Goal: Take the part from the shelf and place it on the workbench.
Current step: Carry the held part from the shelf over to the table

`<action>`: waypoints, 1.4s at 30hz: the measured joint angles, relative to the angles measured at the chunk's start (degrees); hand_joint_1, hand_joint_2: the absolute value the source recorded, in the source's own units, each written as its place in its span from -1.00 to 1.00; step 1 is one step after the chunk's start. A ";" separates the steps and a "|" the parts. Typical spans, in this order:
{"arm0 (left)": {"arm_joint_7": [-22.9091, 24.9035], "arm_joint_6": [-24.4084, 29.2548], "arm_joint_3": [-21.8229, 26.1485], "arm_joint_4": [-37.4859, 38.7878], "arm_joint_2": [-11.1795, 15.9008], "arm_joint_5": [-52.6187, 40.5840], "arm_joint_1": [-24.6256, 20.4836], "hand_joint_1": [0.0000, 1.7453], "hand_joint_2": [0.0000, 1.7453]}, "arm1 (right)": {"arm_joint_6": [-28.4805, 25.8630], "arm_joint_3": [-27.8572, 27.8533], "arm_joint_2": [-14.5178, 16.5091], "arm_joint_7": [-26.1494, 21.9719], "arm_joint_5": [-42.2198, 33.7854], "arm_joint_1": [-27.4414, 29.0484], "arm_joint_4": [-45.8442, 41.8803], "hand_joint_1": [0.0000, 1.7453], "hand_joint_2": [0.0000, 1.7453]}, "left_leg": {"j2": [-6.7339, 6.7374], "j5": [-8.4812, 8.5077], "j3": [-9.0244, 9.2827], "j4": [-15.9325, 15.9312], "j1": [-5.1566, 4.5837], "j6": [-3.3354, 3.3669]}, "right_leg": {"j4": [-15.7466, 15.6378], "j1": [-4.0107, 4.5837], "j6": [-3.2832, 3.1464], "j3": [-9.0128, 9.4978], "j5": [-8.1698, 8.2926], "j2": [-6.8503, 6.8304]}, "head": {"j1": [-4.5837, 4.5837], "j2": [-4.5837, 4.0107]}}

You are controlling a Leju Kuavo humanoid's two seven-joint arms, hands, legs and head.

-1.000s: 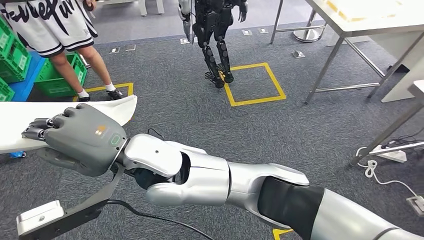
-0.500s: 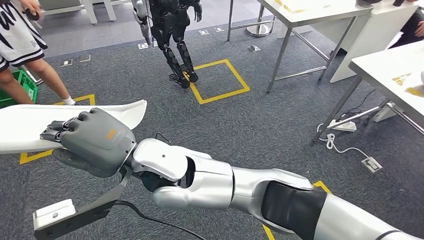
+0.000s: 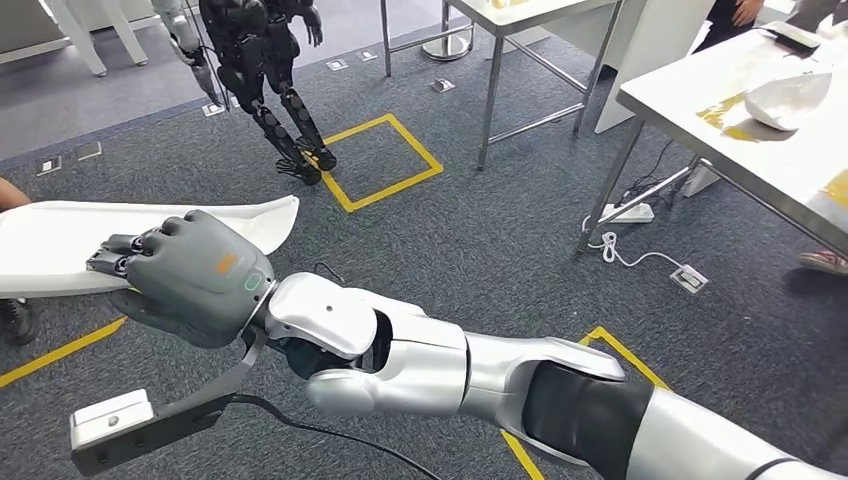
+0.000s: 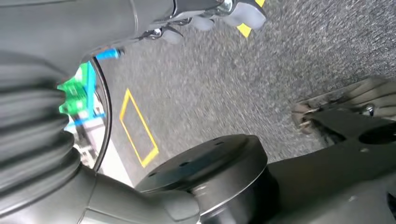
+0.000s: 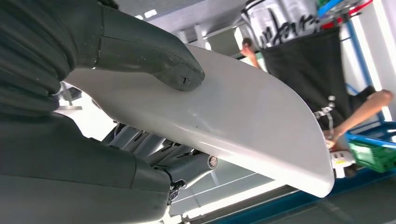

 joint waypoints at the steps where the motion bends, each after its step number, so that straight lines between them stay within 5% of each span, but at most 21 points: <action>1: 0.05 0.00 0.00 0.01 0.01 -0.02 -0.03 -1.00 1.00 | 0.02 -0.03 0.00 0.00 0.03 0.01 -0.03 1.00 1.00 | -0.99 1.94 1.69 -3.83 0.24 -0.06 | 0.20 -0.10 0.20 -0.05 -0.03 0.76 | 0.01 0.00; 4: 0.06 0.00 -0.01 0.09 -0.01 -0.03 0.09 -1.00 1.00 | 0.15 -0.19 0.01 0.00 0.13 -0.07 -0.17 1.00 1.00 | -4.92 3.81 4.73 -10.88 0.65 0.22 | 0.72 -0.26 1.49 -0.98 0.22 2.98 | -0.16 0.00; 7: 0.02 0.00 -0.02 0.05 -0.07 -0.03 0.02 -1.00 1.00 | 0.32 -0.38 -0.11 0.04 0.15 -0.03 -0.26 1.00 1.00 | -3.67 4.11 4.74 -11.14 0.47 1.51 | 0.62 -0.45 2.79 -1.79 0.78 4.09 | -0.10 0.00; 9: -0.02 0.00 -0.02 0.03 -0.03 -0.03 0.00 -1.00 1.00 | 0.36 -0.52 -0.21 0.14 0.17 -0.06 -0.28 1.00 1.00 | -2.08 4.45 4.84 -11.55 0.44 2.43 | 3.68 -0.25 3.13 -3.45 -1.02 1.33 | 0.16 0.00; 11: -0.01 0.00 -0.02 0.10 0.09 -0.02 0.14 -1.00 1.00 | 0.39 -0.62 -0.25 0.15 0.23 0.01 -0.30 1.00 1.00 | -0.34 4.46 4.83 -11.63 0.06 2.96 | 11.17 -0.11 3.29 -7.04 -4.67 -1.97 | 0.38 0.00; 13: -0.01 0.00 -0.02 0.21 0.17 -0.01 0.28 -1.00 1.00 | 0.44 -0.64 -0.33 0.06 0.29 0.22 -0.30 1.00 1.00 | 1.43 4.38 4.81 -11.61 -0.22 3.09 | 16.96 -0.13 3.34 -9.66 -6.49 -2.86 | 0.38 0.00; 15: -0.02 0.00 -0.02 0.26 0.18 0.04 0.24 -1.00 1.00 | 0.48 -0.66 -0.43 -0.02 0.32 0.28 -0.30 1.00 1.00 | 3.01 4.28 4.87 -11.60 -0.32 3.09 | 14.30 -0.07 3.11 -7.96 -4.53 -3.36 | 0.40 0.00; 18: -0.07 0.00 -0.02 0.26 0.14 0.16 0.15 -1.00 1.00 | 0.49 -0.72 -0.43 -0.16 0.33 -0.01 -0.31 1.00 1.00 | 4.84 3.88 5.10 -11.47 -0.62 2.66 | 3.01 0.58 2.07 -1.49 -0.87 -6.36 | 0.37 0.00; 21: -0.08 0.00 -0.02 0.21 0.10 0.19 0.05 -1.00 1.00 | 0.54 -0.79 -0.40 -0.24 0.34 -0.25 -0.34 1.00 1.00 | 6.39 3.59 5.51 -11.61 -0.78 1.79 | 0.71 1.02 0.86 -0.45 -0.60 -6.06 | 0.28 0.00; 22: -0.09 0.00 -0.02 0.16 0.09 0.19 -0.02 -1.00 1.00 | 0.56 -0.81 -0.43 -0.23 0.34 -0.30 -0.35 1.00 1.00 | 6.35 3.41 5.63 -11.55 -0.67 1.45 | 0.46 0.92 0.53 -0.30 -0.46 -5.46 | 0.27 0.00; 24: -0.10 0.00 -0.02 0.05 0.08 0.19 -0.11 -1.00 1.00 | 0.58 -0.91 -0.42 -0.24 0.35 -0.57 -0.38 1.00 1.00 | 4.14 1.87 4.85 -9.41 -0.46 0.82 | -0.11 0.51 -0.12 0.07 -0.11 -4.36 | 0.10 0.00; 27: -0.11 0.00 -0.02 0.04 0.03 0.22 0.05 -1.00 1.00 | 0.72 -0.95 -0.22 -0.31 0.37 -0.75 -0.38 1.00 1.00 | 0.62 -2.72 -0.06 0.67 -0.21 0.25 | -0.23 0.23 -0.55 0.19 -0.01 -2.58 | -0.17 0.00; 29: -0.13 0.00 -0.02 0.04 0.03 0.25 -0.01 -1.00 1.00 | 0.84 -0.93 -0.19 -0.29 0.37 -0.68 -0.36 1.00 1.00 | 0.30 -2.59 -1.85 3.64 -0.11 0.03 | -0.11 0.18 -0.54 0.18 -0.03 -1.09 | -0.17 0.00; 31: -0.11 0.00 -0.02 0.04 0.07 0.19 -0.12 -1.00 1.00 | 0.89 -0.93 -0.16 -0.29 0.37 -0.71 -0.34 1.00 1.00 | -0.43 1.35 0.31 -1.62 0.19 -0.14 | 0.21 -0.01 -0.27 0.17 -0.10 0.43 | -0.17 0.00; 33: -0.07 0.00 -0.02 0.08 0.07 0.08 -0.04 -1.00 1.00 | 0.93 -0.93 -0.08 -0.30 0.37 -0.80 -0.34 1.00 1.00 | -3.46 3.93 3.30 -8.30 0.71 -0.24 | 0.77 -0.15 0.43 -0.28 -0.19 1.90 | -0.28 0.00; 35: -0.04 0.00 -0.02 0.12 0.03 0.02 0.01 -1.00 1.00 | 1.02 -0.93 0.03 -0.36 0.34 -0.88 -0.34 1.00 1.00 | -5.39 4.02 4.20 -10.57 0.80 0.19 | 1.02 -0.23 1.41 -1.07 0.10 3.26 | -0.34 0.00; 36: -0.04 0.00 -0.02 0.12 0.01 0.00 -0.01 -1.00 1.00 | 1.06 -0.93 0.05 -0.39 0.33 -0.90 -0.34 1.00 1.00 | -5.00 4.13 4.19 -10.70 0.65 0.61 | 0.93 -0.32 1.89 -1.36 0.37 3.96 | -0.33 0.00; 37: -0.04 0.00 -0.03 0.09 -0.04 -0.02 -0.05 -1.00 1.00 | 1.07 -0.95 0.03 -0.40 0.33 -0.89 -0.34 1.00 1.00 | -4.28 4.32 4.16 -10.79 0.63 1.06 | 0.84 -0.41 2.24 -1.54 0.54 4.11 | -0.31 0.00; 39: -0.07 0.00 -0.03 0.05 -0.06 -0.03 -0.08 -1.00 1.00 | 1.07 -0.98 -0.04 -0.40 0.32 -0.99 -0.34 1.00 1.00 | -2.77 4.64 4.28 -11.14 0.58 1.96 | 2.66 -0.23 2.65 -2.62 -0.55 1.48 | -0.08 0.00; 41: -0.06 0.00 -0.02 0.09 0.04 -0.04 0.02 -1.00 1.00 | 1.08 -1.01 -0.05 -0.43 0.31 -1.06 -0.34 1.00 1.00 | -1.04 4.68 4.33 -11.33 0.32 2.62 | 9.06 0.00 2.82 -5.70 -3.88 -2.10 | 0.17 0.00; 42: -0.04 0.00 -0.02 0.14 0.10 -0.04 0.09 -1.00 1.00 | 1.09 -1.02 -0.07 -0.42 0.31 -0.99 -0.33 1.00 1.00 | -0.16 4.63 4.32 -11.33 0.14 2.79 | 13.04 -0.02 2.88 -7.62 -5.56 -2.72 | 0.18 0.00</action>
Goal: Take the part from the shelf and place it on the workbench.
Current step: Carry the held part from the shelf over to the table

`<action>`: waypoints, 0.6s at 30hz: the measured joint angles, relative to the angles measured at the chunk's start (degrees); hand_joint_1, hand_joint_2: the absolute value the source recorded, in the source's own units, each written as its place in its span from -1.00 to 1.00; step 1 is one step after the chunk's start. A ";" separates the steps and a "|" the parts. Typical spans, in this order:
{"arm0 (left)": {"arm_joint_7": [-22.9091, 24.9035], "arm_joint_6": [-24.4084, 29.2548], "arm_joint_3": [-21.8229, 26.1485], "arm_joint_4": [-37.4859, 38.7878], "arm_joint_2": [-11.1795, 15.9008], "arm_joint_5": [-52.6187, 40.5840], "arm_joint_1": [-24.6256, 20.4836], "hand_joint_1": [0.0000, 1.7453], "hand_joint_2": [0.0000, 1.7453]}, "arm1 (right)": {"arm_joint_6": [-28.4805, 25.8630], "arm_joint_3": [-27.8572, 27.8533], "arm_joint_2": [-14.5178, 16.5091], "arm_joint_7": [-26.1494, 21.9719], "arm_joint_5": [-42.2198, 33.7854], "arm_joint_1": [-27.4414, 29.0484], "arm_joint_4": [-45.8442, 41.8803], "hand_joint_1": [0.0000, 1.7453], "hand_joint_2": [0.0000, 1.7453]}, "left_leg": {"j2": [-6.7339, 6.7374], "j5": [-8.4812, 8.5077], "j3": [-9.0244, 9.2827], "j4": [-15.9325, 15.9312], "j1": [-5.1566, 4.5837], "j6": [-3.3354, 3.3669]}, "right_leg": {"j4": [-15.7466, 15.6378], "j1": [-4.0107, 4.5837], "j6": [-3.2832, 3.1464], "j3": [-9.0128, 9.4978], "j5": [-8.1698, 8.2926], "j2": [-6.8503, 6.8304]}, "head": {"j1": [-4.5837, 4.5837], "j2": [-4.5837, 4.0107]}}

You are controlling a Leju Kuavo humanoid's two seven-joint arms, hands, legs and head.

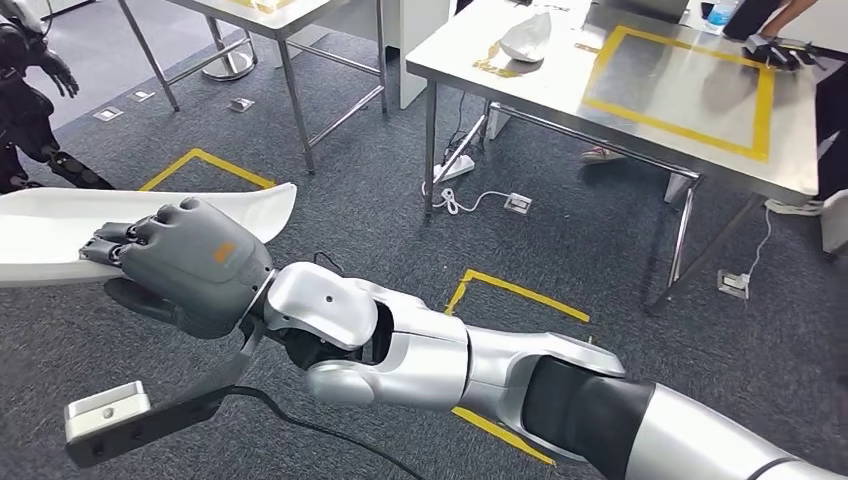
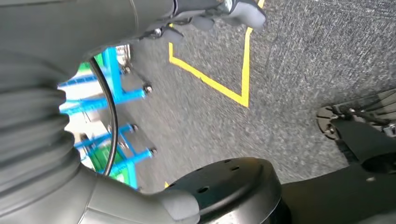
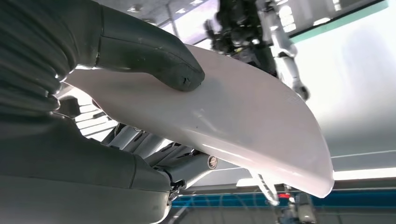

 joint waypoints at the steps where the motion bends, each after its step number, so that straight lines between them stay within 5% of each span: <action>1: 0.02 0.00 -0.01 0.05 0.03 0.00 0.04 -1.00 1.00 | 0.03 0.00 -0.03 -0.01 -0.01 0.10 0.01 1.00 1.00 | 0.90 -0.06 0.00 0.00 -0.13 0.10 | 3.08 -0.02 0.01 -1.48 -0.99 -0.20 | 0.00 0.00; 3: 0.02 0.00 -0.01 0.11 0.05 0.01 0.01 -1.00 1.00 | 0.07 -0.01 -0.09 -0.01 -0.08 0.21 0.03 1.00 1.00 | 2.58 -0.19 0.09 0.01 -0.26 0.18 | 2.96 0.00 -0.13 -1.25 0.11 -0.45 | 0.01 0.00; 6: 0.02 0.00 -0.01 0.12 -0.01 0.01 -0.11 -1.00 1.00 | 0.13 -0.02 -0.09 -0.07 -0.31 0.03 0.03 1.00 1.00 | 4.55 -0.57 0.50 0.05 -0.48 -0.12 | -8.37 0.46 -0.91 5.06 4.57 -3.07 | -0.01 0.00; 8: 0.02 0.00 -0.02 0.12 -0.01 0.01 -0.16 -1.00 1.00 | 0.20 -0.05 -0.07 -0.09 -0.42 -0.17 0.03 1.00 1.00 | 5.55 -0.85 0.75 0.05 -0.73 -0.65 | -11.92 0.92 -1.63 6.86 5.15 -4.08 | -0.02 0.00; 10: 0.03 0.00 -0.02 0.05 -0.04 0.01 -0.27 -1.00 1.00 | 0.26 -0.09 -0.07 -0.10 -0.52 -0.32 0.03 1.00 1.00 | 6.51 -1.08 1.05 -0.09 -0.75 -1.26 | -12.24 1.01 -2.28 6.87 5.24 -2.82 | 0.02 0.00; 13: 0.03 0.00 -0.02 -0.08 0.00 0.02 -0.41 -1.00 1.00 | 0.28 -0.17 -0.03 -0.13 -0.66 -0.66 0.03 1.00 1.00 | 3.60 -3.41 -0.17 3.27 -0.42 -2.13 | -12.92 0.44 -3.22 7.36 5.62 -1.21 | -0.15 0.00; 16: 0.06 0.00 -0.02 -0.05 0.02 0.05 -0.25 -1.00 1.00 | 0.37 -0.11 0.13 -0.19 -0.70 -0.65 0.04 1.00 1.00 | 0.68 -7.73 -5.22 13.53 -0.23 -2.59 | -12.95 0.20 -3.56 7.41 5.62 0.62 | -0.31 0.00; 18: 0.10 0.00 -0.01 -0.03 0.05 0.09 -0.30 -1.00 1.00 | 0.40 -0.08 0.15 -0.16 -0.70 -0.57 0.07 1.00 1.00 | 0.47 -6.61 -6.26 14.76 -0.12 -2.78 | -12.81 0.10 -3.49 7.41 5.61 2.11 | -0.31 0.00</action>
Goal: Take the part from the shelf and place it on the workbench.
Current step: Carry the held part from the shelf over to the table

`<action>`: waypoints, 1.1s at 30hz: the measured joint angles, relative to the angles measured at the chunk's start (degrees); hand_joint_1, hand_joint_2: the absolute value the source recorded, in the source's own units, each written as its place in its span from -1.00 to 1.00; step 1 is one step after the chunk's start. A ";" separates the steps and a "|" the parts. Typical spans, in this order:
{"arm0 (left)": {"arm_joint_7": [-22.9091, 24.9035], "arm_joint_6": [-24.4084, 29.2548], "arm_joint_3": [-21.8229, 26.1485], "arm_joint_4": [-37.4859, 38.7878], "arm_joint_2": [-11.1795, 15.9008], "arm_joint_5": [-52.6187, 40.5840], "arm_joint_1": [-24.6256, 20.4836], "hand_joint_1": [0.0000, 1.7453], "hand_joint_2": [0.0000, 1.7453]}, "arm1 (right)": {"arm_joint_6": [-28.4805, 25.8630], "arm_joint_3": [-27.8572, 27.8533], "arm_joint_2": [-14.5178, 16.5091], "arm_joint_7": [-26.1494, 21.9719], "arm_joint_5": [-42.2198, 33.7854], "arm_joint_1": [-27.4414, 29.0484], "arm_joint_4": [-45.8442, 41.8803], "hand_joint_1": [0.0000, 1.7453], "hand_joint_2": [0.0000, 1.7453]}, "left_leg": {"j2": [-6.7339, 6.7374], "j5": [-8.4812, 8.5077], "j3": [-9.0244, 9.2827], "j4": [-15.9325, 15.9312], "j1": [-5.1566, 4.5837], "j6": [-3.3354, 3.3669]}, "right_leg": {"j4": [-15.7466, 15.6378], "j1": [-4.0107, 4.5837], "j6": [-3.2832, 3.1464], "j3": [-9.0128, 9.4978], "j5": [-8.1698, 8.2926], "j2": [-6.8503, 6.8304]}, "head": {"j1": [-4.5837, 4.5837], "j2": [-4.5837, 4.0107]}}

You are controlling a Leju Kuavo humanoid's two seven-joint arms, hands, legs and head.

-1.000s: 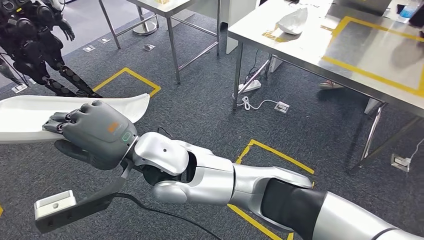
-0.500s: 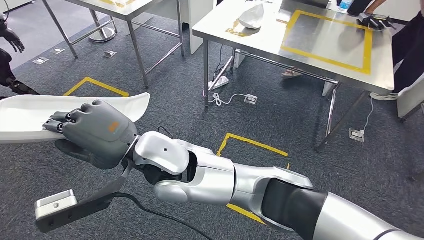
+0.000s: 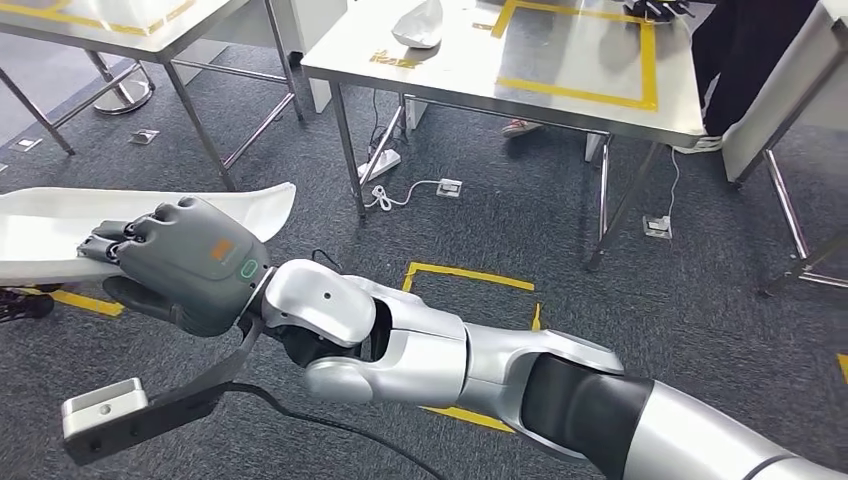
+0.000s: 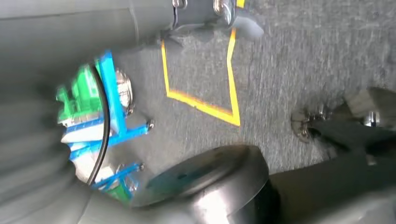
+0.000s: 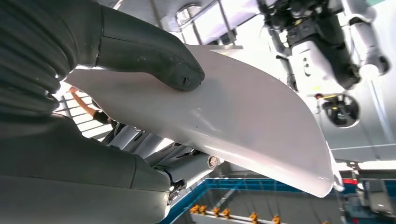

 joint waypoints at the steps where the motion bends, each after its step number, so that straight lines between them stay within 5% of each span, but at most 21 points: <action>1: 0.02 0.00 0.01 0.00 0.03 0.01 -0.05 -1.00 1.00 | 0.01 0.01 0.00 0.00 0.00 -0.03 0.01 1.00 1.00 | -0.26 2.01 1.00 -2.52 0.11 -0.08 | 0.16 -0.11 0.13 0.00 -0.04 0.75 | 0.00 0.00; 4: 0.06 0.00 0.00 0.04 0.04 -0.03 0.07 -1.00 1.00 | 0.01 0.02 0.03 -0.01 -0.04 -0.18 0.01 1.00 1.00 | -3.75 6.23 5.23 -12.28 0.68 -0.16 | 0.98 -0.36 1.18 -0.53 -0.23 2.91 | -0.15 0.00; 6: 0.04 0.00 -0.01 0.08 0.00 -0.03 0.14 -1.00 1.00 | 0.02 0.02 0.03 -0.01 -0.09 -0.21 0.02 1.00 1.00 | -4.91 6.02 5.91 -13.74 0.60 0.41 | 1.06 -0.47 2.16 -1.20 0.10 4.23 | -0.21 0.00; 7: 0.03 0.00 -0.01 0.07 -0.06 -0.03 0.13 -1.00 1.00 | 0.02 0.02 -0.01 0.00 -0.12 -0.19 0.02 1.00 1.00 | -4.33 6.14 5.93 -13.80 0.60 0.92 | 0.91 -0.58 2.58 -1.43 0.37 4.88 | -0.17 0.00; 8: 0.03 0.00 -0.01 0.05 -0.12 -0.03 0.10 -1.00 1.00 | 0.02 0.02 -0.09 0.01 -0.14 -0.17 0.02 1.00 1.00 | -3.64 6.30 5.95 -13.93 0.59 1.34 | 0.97 -0.60 2.87 -1.58 0.42 4.62 | -0.12 0.00; 10: -0.02 0.00 -0.02 0.04 -0.19 -0.03 0.09 -1.00 1.00 | 0.01 0.01 -0.22 0.00 -0.16 -0.25 0.03 1.00 1.00 | -2.22 6.58 6.01 -14.25 0.55 2.20 | 3.46 -0.36 3.25 -2.98 -1.06 1.61 | 0.25 0.00; 12: -0.05 0.00 -0.02 0.11 -0.13 -0.02 0.27 -1.00 1.00 | 0.02 0.01 -0.27 -0.02 -0.21 -0.22 0.03 1.00 1.00 | -0.63 6.54 6.01 -14.30 0.14 2.77 | 10.25 -0.17 3.41 -6.27 -4.44 -1.75 | 0.61 0.00; 14: 0.04 0.00 -0.02 0.21 -0.10 0.07 0.46 -1.00 1.00 | 0.03 0.02 -0.33 0.02 -0.30 0.04 0.03 1.00 1.00 | 1.04 6.41 6.01 -14.28 -0.20 3.03 | 16.18 -0.18 3.38 -9.03 -6.37 -2.36 | 0.62 0.00; 15: 0.08 0.00 -0.02 0.24 -0.09 0.13 0.48 -1.00 1.00 | 0.04 0.03 -0.39 0.04 -0.37 0.12 0.03 1.00 1.00 | 1.85 6.34 6.06 -14.28 -0.32 3.11 | 16.26 -0.13 3.24 -8.98 -5.84 -2.45 | 0.63 0.00; 18: 0.09 0.00 -0.02 0.24 -0.12 0.21 0.44 -1.00 1.00 | 0.03 0.02 -0.49 0.08 -0.54 0.03 0.03 1.00 1.00 | 3.97 6.00 6.51 -14.29 -0.64 3.08 | 6.13 0.66 2.02 -3.27 -1.44 -4.95 | 0.61 0.00; 21: 0.11 0.00 -0.02 0.23 -0.18 0.18 0.39 -1.00 1.00 | 0.01 0.02 -0.52 0.14 -0.66 -0.12 0.03 1.00 1.00 | 5.67 5.63 6.90 -14.39 -0.87 2.48 | 0.94 1.62 0.93 -0.72 -0.78 -6.99 | 0.52 0.00; 23: 0.17 0.00 -0.02 0.17 -0.23 0.13 0.24 -1.00 1.00 | -0.01 0.01 -0.61 0.22 -0.68 -0.06 0.02 1.00 1.00 | 6.40 5.39 7.24 -14.54 -0.82 1.95 | 0.46 1.41 0.62 -0.55 -0.47 -5.63 | 0.52 0.00; 25: 0.24 0.00 -0.02 0.09 -0.22 0.09 0.12 -1.00 1.00 | -0.05 -0.03 -0.65 0.34 -0.68 -0.09 0.01 1.00 1.00 | 4.07 4.08 6.66 -12.74 -0.70 1.30 | -0.18 0.77 0.12 -0.02 -0.06 -4.35 | 0.40 0.00; 27: 0.28 0.00 -0.02 0.08 -0.19 0.08 0.18 -1.00 1.00 | -0.08 -0.01 -0.61 0.37 -0.69 -0.02 0.01 1.00 1.00 | 0.79 1.08 3.84 -6.74 -0.46 0.66 | -0.44 0.30 -0.21 0.24 0.16 -3.10 | 0.26 0.00; 29: 0.28 0.00 -0.01 0.10 -0.16 0.11 0.21 -1.00 1.00 | -0.06 0.05 -0.60 0.37 -0.69 0.35 0.01 1.00 1.00 | -0.01 -0.98 0.52 -0.40 -0.25 0.20 | -0.40 0.14 -0.26 0.23 0.17 -1.64 | 0.24 0.00; 31: 0.28 0.00 0.01 0.11 -0.09 0.13 0.06 -1.00 1.00 | -0.03 0.09 -0.62 0.37 -0.68 0.62 0.01 1.00 1.00 | -0.14 0.92 0.29 -0.81 0.03 -0.19 | -0.21 -0.13 -0.04 0.24 0.13 -0.06 | 0.24 0.00; 33: 0.33 0.00 0.01 0.14 -0.04 0.10 0.08 -1.00 1.00 | -0.02 0.10 -0.63 0.37 -0.68 0.67 0.01 1.00 1.00 | -1.67 4.83 3.32 -7.73 0.63 -0.67 | 0.33 -0.51 0.59 0.11 -0.07 1.52 | 0.21 0.00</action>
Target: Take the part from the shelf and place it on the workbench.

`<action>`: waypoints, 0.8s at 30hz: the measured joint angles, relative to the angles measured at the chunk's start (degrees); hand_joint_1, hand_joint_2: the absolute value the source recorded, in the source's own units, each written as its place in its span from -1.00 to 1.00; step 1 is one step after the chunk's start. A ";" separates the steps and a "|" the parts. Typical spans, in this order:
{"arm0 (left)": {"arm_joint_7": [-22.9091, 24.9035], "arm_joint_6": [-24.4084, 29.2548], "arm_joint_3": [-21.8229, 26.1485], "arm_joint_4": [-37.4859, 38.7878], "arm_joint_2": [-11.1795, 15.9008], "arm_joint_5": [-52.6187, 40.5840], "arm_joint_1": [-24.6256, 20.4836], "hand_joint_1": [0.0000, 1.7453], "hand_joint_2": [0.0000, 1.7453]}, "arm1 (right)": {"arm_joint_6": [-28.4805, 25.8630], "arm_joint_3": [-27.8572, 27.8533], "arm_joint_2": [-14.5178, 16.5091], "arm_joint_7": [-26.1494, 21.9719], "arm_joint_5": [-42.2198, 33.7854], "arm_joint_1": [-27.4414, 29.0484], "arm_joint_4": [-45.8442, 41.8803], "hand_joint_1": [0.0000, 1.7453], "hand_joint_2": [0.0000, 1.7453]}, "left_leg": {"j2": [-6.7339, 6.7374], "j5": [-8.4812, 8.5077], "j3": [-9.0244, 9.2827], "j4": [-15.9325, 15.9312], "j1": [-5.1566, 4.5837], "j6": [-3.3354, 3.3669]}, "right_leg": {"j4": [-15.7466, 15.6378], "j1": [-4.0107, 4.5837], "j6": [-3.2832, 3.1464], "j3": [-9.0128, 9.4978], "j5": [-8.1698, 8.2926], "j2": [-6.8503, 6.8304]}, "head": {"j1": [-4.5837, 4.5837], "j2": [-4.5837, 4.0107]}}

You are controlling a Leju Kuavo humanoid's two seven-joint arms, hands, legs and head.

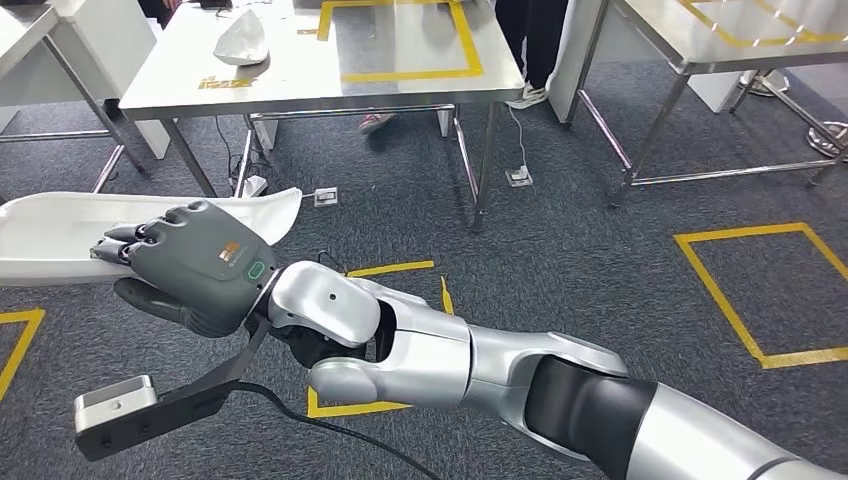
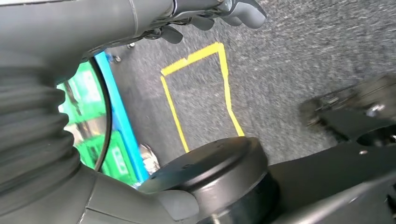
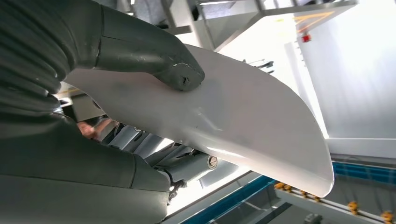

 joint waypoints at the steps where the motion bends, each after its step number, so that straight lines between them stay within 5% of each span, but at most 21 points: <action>1: 0.03 0.00 0.00 0.02 -0.01 0.00 0.11 -1.00 1.00 | 0.00 0.00 0.01 0.01 -0.01 -0.02 0.00 1.00 1.00 | -1.33 1.07 1.47 -3.17 0.26 -0.04 | 0.43 -0.11 0.47 -0.30 -0.11 0.80 | -0.12 0.00; 3: 0.12 0.00 0.00 0.04 -0.05 0.00 0.18 -1.00 1.00 | 0.00 0.01 0.02 0.01 -0.01 -0.02 -0.01 1.00 1.00 | -3.07 1.32 2.56 -5.80 0.46 0.43 | 0.87 -0.16 1.46 -1.10 0.05 2.14 | -0.25 0.00; 5: 0.21 0.00 -0.01 -0.01 -0.13 -0.01 0.05 -1.00 1.00 | 0.00 0.02 -0.02 0.01 -0.01 0.01 -0.01 1.00 1.00 | -2.14 1.50 2.43 -5.91 0.34 1.47 | 0.68 -0.30 2.27 -1.61 0.52 3.23 | -0.19 0.00; 7: 0.33 0.00 -0.02 -0.03 -0.15 -0.02 0.03 -1.00 1.00 | -0.02 0.01 -0.11 0.02 -0.01 -0.02 -0.01 1.00 1.00 | -0.81 1.77 2.48 -6.13 0.31 2.36 | 2.06 -0.22 2.71 -2.54 -0.28 1.52 | 0.07 0.00; 10: 0.43 0.00 -0.02 0.05 -0.08 -0.05 0.21 -1.00 1.00 | -0.05 0.01 -0.17 0.00 -0.01 0.10 -0.01 1.00 1.00 | 1.49 1.80 2.46 -6.26 -0.18 3.17 | 11.97 0.00 2.97 -7.29 -5.08 -3.28 | 0.48 0.00; 12: 0.46 0.00 -0.02 0.12 -0.07 -0.07 0.31 -1.00 1.00 | -0.05 0.02 -0.23 0.01 0.01 0.31 0.00 1.00 1.00 | 3.03 1.69 2.47 -6.25 -0.52 3.35 | 16.67 0.03 2.84 -9.45 -6.35 -3.98 | 0.49 0.00; 13: 0.46 0.00 -0.02 0.14 -0.07 -0.07 0.29 -1.00 1.00 | -0.16 0.02 -0.25 0.01 0.18 0.35 0.00 1.00 1.00 | 3.62 1.64 2.52 -6.25 -0.64 3.39 | 15.98 0.10 2.62 -8.96 -5.55 -4.08 | 0.48 0.00; 16: 0.46 0.00 -0.02 0.11 -0.14 -0.07 -0.01 -1.00 1.00 | -0.95 0.01 -0.27 -0.02 1.38 0.16 -0.01 1.00 1.00 | 4.78 1.48 2.71 -6.25 -0.93 3.20 | 5.03 0.75 1.37 -2.80 -1.36 -4.76 | 0.45 0.00; 18: 0.45 0.00 -0.02 0.10 -0.17 -0.03 -0.18 -1.00 1.00 | -1.34 0.00 -0.28 0.05 1.97 0.05 -0.01 1.00 1.00 | 5.20 1.37 2.65 -6.25 -1.09 2.94 | 0.92 1.17 0.97 -0.54 -0.75 -5.25 | 0.44 0.00; 21: 0.45 0.00 -0.02 0.10 -0.11 0.07 -0.19 -1.00 1.00 | -1.60 0.00 -0.32 0.16 2.49 0.06 0.00 1.00 1.00 | 5.22 1.43 2.70 -6.40 -1.18 2.82 | 0.52 1.23 1.36 -0.31 -0.63 -5.24 | 0.43 0.00; 24: 0.47 0.00 -0.02 0.10 -0.13 0.13 -0.14 -1.00 1.00 | -1.70 0.00 -0.33 0.16 2.68 0.04 0.00 1.00 1.00 | 5.09 1.72 2.91 -6.90 -1.13 2.47 | 0.53 1.27 1.09 -0.31 -0.76 -5.30 | 0.44 0.00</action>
